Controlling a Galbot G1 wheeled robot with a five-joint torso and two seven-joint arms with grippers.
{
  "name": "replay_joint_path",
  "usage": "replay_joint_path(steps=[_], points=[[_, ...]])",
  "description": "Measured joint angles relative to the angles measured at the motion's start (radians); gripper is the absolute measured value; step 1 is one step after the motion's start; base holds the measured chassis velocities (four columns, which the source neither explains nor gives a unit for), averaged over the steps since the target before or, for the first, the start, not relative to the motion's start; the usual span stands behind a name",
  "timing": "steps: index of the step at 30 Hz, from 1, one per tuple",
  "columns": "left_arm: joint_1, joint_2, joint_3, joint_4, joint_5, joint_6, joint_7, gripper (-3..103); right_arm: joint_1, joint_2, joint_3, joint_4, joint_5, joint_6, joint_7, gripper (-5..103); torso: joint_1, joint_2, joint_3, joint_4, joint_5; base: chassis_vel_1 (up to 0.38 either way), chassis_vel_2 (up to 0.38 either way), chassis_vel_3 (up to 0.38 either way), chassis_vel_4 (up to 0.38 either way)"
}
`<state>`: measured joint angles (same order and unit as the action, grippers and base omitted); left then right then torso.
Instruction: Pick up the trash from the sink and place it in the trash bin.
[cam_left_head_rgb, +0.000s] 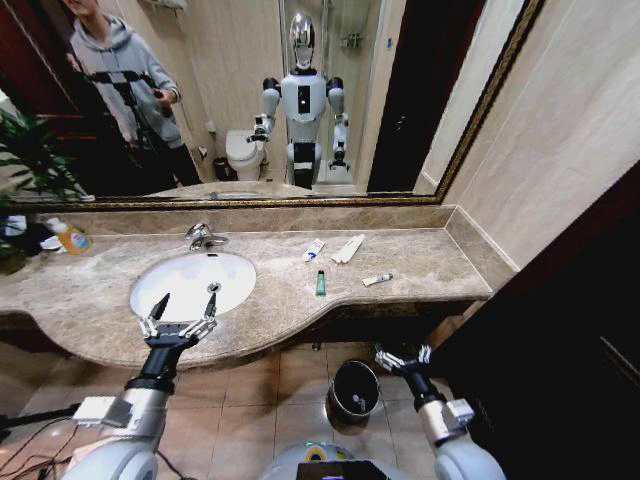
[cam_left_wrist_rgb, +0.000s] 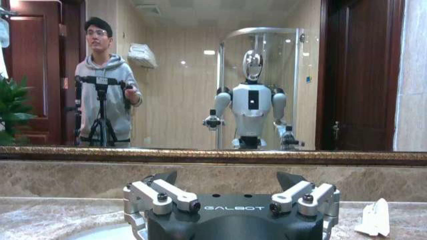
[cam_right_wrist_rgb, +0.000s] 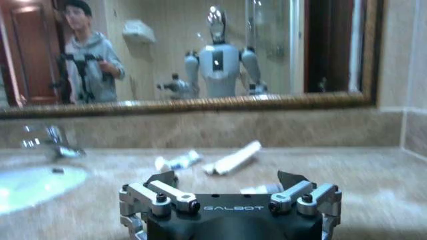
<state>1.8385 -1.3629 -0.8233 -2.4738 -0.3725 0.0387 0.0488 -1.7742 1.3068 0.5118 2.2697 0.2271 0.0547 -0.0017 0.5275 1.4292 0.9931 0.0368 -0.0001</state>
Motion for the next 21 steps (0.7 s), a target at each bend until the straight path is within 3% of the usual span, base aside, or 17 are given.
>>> replay_joint_path(steps=[5, 21], points=[[0.000, 0.000, 0.000, 0.000, 0.000, 0.000, 0.000, 100, 0.077, -0.023, -0.015, 0.059, 0.022, -0.078, 0.000, 100, 0.000, 0.000, 0.000, 0.0001, 0.0000, 0.000, 0.000, 0.000, 0.000], [0.000, 0.000, 0.000, 0.000, 0.000, 0.000, 0.000, 100, 0.269, -0.106, -0.031, -0.036, 0.083, -0.158, -0.053, 100, 0.000, 0.000, 0.000, 0.0000, 0.0000, 0.000, 0.000, 0.000, 0.000]])
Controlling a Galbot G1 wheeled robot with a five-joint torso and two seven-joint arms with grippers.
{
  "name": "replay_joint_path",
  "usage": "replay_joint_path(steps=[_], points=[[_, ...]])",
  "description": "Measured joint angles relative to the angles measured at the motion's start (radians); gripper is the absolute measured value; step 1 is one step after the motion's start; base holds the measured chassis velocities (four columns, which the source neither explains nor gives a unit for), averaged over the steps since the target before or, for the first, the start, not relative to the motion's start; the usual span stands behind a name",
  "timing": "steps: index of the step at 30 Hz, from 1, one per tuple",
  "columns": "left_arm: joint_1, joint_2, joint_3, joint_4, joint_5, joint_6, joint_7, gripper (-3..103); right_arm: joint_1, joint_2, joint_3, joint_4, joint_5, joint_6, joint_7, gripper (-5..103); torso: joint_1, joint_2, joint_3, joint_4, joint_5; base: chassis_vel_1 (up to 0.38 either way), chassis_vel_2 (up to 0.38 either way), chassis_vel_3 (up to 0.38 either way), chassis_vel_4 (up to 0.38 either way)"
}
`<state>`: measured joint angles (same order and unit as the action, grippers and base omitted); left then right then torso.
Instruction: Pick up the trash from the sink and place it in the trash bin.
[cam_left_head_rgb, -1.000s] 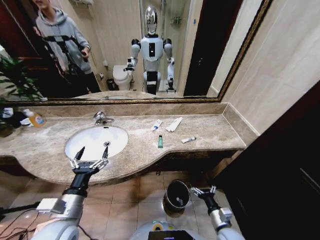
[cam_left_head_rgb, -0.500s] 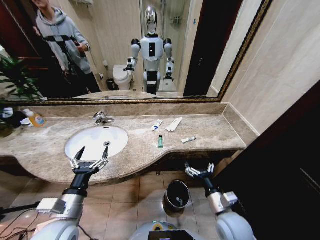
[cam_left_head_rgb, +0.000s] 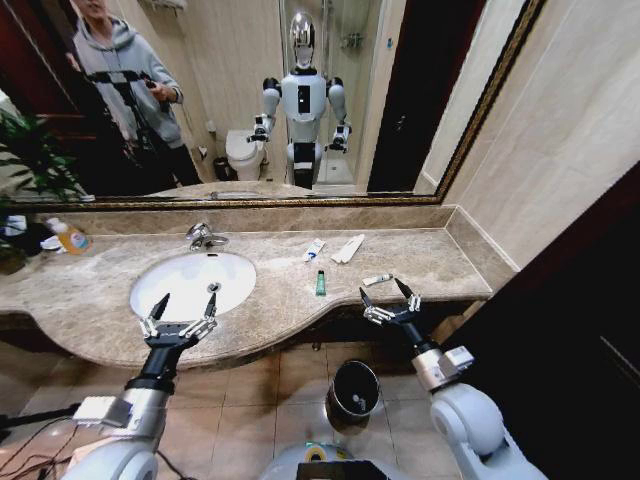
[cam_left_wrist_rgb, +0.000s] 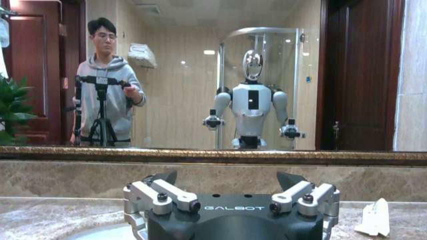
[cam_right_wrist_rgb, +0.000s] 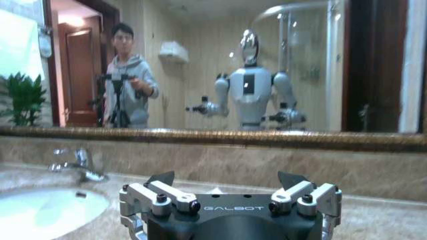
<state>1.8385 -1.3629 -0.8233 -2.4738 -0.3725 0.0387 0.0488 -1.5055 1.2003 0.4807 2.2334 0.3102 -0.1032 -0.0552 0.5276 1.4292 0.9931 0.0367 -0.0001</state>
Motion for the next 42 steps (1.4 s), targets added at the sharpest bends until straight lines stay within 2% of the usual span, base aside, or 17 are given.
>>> replay_joint_path(steps=[3, 7, 17, 20, 24, 36, 42], points=[[0.000, 0.000, 0.000, 0.000, 0.000, 0.000, 0.000, 100, 0.100, -0.035, -0.021, -0.119, 0.029, -0.033, -0.036, 100, 0.000, 0.000, 0.000, 0.0001, 0.0002, 0.000, 0.000, 0.000, 0.000], [0.000, 0.000, 0.000, 0.000, 0.000, 0.000, 0.000, 100, 0.177, -0.055, -0.044, -0.196, 0.060, -0.062, -0.040, 100, 0.000, 0.000, 0.000, 0.0001, 0.0001, 0.000, 0.000, 0.000, 0.000], [0.000, 0.000, 0.000, 0.000, 0.000, 0.000, 0.000, 100, 0.309, -0.057, -0.049, -0.336, 0.052, -0.066, -0.046, 100, 0.000, 0.000, 0.000, 0.0002, 0.0001, 0.000, 0.000, 0.000, 0.000], [0.000, 0.000, 0.000, 0.000, 0.000, 0.000, 0.000, 100, 0.338, -0.081, -0.021, -0.415, 0.102, -0.079, -0.087, 100, 0.000, 0.000, 0.000, 0.0000, 0.0002, 0.000, 0.000, 0.000, 0.000], [0.000, 0.000, 0.000, 0.000, 0.000, 0.000, 0.000, 100, 0.372, -0.090, -0.006, -0.472, 0.148, -0.101, -0.096, 100, 0.000, 0.000, 0.000, 0.0000, 0.0003, 0.000, 0.000, 0.000, 0.000], [0.000, 0.000, 0.000, 0.000, 0.000, 0.000, 0.000, 100, 0.447, -0.105, -0.021, -0.570, 0.159, -0.097, -0.104, 100, 0.000, 0.000, 0.000, 0.0001, 0.0002, 0.000, 0.000, 0.000, 0.000], [0.000, 0.000, 0.000, 0.000, 0.000, 0.000, 0.000, 100, 0.459, -0.105, -0.027, -0.628, 0.155, -0.061, -0.112, 100, 0.000, 0.000, 0.000, 0.0001, 0.0001, 0.000, 0.000, 0.000, 0.000]])
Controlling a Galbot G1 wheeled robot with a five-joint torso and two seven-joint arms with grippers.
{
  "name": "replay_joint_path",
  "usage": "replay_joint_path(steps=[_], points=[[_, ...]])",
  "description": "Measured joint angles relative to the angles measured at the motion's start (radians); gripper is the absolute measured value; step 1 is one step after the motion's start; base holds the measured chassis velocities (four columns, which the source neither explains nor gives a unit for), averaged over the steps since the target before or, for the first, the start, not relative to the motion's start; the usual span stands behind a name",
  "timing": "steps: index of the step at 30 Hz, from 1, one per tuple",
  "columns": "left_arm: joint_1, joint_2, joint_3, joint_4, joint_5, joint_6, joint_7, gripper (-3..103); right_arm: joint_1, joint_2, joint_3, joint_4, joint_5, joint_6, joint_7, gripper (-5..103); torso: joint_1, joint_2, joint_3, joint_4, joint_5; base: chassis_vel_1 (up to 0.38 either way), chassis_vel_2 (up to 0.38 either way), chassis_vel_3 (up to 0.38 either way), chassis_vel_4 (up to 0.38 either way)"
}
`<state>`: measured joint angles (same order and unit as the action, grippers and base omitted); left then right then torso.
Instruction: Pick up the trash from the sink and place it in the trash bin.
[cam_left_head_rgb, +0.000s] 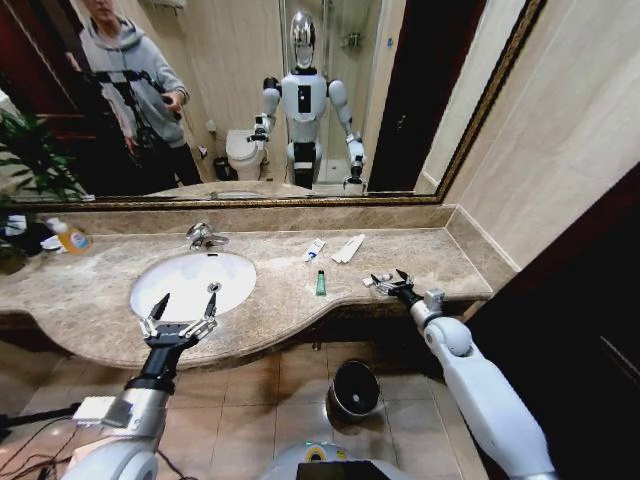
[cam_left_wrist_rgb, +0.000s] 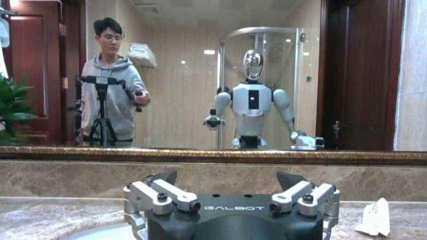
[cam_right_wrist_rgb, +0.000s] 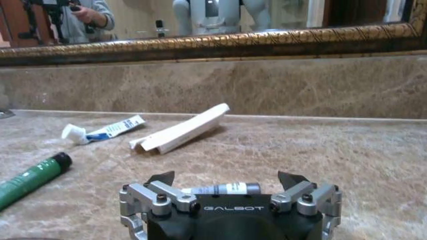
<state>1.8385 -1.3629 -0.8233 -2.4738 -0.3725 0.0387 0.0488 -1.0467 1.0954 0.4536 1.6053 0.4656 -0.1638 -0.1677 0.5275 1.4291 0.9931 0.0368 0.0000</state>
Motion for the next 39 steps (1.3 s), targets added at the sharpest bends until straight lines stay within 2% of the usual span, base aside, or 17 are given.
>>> replay_joint_path(steps=[17, 39], points=[[0.000, 0.000, 0.000, 0.000, 0.000, 0.000, 0.000, 100, -0.011, 0.010, -0.005, -0.033, -0.020, 0.058, -0.002, 100, 0.000, 0.000, 0.000, 0.0000, -0.0001, 0.000, 0.000, 0.000, 0.000], [0.000, 0.000, 0.000, 0.000, 0.000, 0.000, 0.000, 100, 0.004, 0.012, -0.025, -0.070, -0.063, 0.076, 0.002, 100, 0.000, 0.000, 0.000, 0.0000, -0.0001, 0.000, 0.000, 0.000, 0.000]])
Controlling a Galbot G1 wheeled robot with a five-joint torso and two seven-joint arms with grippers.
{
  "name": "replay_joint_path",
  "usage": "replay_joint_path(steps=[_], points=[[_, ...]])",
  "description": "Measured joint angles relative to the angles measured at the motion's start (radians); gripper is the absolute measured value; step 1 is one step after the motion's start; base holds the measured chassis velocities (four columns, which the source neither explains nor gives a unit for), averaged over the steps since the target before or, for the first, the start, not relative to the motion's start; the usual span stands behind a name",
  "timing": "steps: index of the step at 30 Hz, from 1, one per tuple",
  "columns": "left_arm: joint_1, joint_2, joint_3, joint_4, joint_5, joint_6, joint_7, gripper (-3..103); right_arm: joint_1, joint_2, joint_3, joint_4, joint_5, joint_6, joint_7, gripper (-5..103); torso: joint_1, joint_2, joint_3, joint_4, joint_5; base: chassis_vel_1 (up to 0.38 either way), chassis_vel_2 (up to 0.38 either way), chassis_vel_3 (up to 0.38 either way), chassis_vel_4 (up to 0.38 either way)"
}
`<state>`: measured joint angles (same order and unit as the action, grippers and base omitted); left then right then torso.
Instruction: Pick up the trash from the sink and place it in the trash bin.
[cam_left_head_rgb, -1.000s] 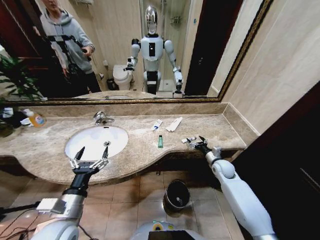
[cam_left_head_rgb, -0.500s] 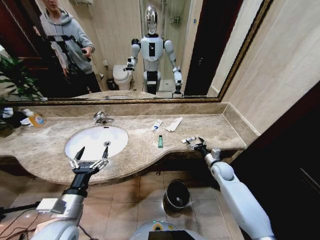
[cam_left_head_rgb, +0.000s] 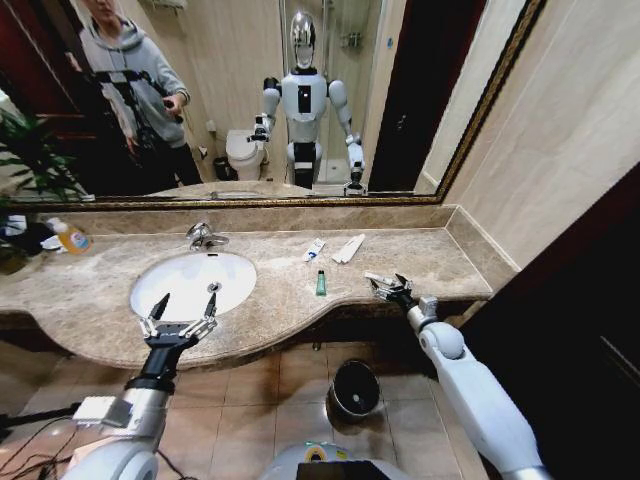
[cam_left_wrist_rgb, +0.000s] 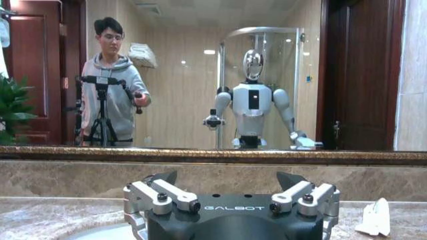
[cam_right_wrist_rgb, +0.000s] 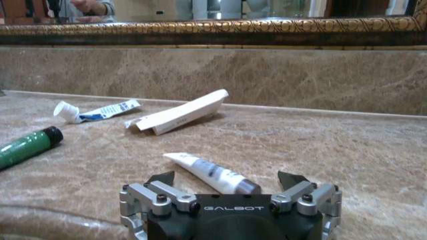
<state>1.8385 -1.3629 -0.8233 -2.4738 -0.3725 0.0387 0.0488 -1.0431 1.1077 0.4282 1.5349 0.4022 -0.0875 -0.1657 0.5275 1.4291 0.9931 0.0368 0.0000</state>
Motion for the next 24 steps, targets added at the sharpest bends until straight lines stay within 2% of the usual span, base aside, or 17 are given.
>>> replay_joint_path(steps=[5, 6, 8, 10, 11, 14, 16, 17, 19, 24], points=[[0.000, 0.000, 0.000, 0.000, 0.000, 0.000, 0.000, 100, 0.001, -0.003, 0.001, -0.011, 0.003, 0.014, -0.004, 100, 0.000, 0.000, 0.000, 0.0001, 0.0001, 0.000, 0.000, 0.000, 0.000], [0.000, 0.000, 0.000, 0.000, 0.000, 0.000, 0.000, 100, 0.002, -0.003, 0.002, -0.012, 0.004, 0.015, -0.005, 103, 0.000, 0.000, 0.000, 0.0000, 0.0000, 0.000, 0.000, 0.000, 0.000], [0.000, 0.000, 0.000, 0.000, 0.000, 0.000, 0.000, 100, 0.004, -0.006, 0.003, -0.016, 0.006, 0.020, -0.008, 100, 0.000, 0.000, 0.000, 0.0000, 0.0000, 0.000, 0.000, 0.000, 0.000], [0.000, 0.000, 0.000, 0.000, 0.000, 0.000, 0.000, 100, 0.005, -0.009, 0.004, -0.022, 0.008, 0.030, -0.014, 91, 0.000, 0.000, 0.000, 0.0000, 0.0001, 0.000, 0.000, 0.000, 0.000], [0.000, 0.000, 0.000, 0.000, 0.000, 0.000, 0.000, 100, 0.005, -0.009, 0.004, -0.022, 0.008, 0.030, -0.014, 91, 0.000, 0.000, 0.000, 0.0000, 0.0001, 0.000, 0.000, 0.000, 0.000], [0.000, 0.000, 0.000, 0.000, 0.000, 0.000, 0.000, 100, -0.001, -0.011, 0.006, -0.023, 0.009, 0.042, -0.026, 75, 0.000, 0.000, 0.000, 0.0001, 0.0000, 0.000, 0.000, 0.000, 0.000], [0.000, 0.000, 0.000, 0.000, 0.000, 0.000, 0.000, 100, -0.003, -0.011, 0.006, -0.023, 0.009, 0.044, -0.028, 75, 0.000, 0.000, 0.000, 0.0000, 0.0000, 0.000, 0.000, 0.000, 0.000], [0.000, 0.000, 0.000, 0.000, 0.000, 0.000, 0.000, 100, -0.008, -0.011, 0.006, -0.021, 0.009, 0.048, -0.031, 64, 0.000, 0.000, 0.000, 0.0000, 0.0000, 0.000, 0.000, 0.000, 0.000], [0.000, 0.000, 0.000, 0.000, 0.000, 0.000, 0.000, 100, -0.010, -0.011, 0.007, -0.019, 0.009, 0.049, -0.031, 64, 0.000, 0.000, 0.000, 0.0000, -0.0001, 0.000, 0.000, 0.000, 0.000], [0.000, 0.000, 0.000, 0.000, 0.000, 0.000, 0.000, 100, -0.017, -0.016, 0.008, -0.014, 0.008, 0.058, -0.032, 37, 0.000, 0.000, 0.000, 0.0001, 0.0001, 0.000, 0.000, 0.000, 0.000]])
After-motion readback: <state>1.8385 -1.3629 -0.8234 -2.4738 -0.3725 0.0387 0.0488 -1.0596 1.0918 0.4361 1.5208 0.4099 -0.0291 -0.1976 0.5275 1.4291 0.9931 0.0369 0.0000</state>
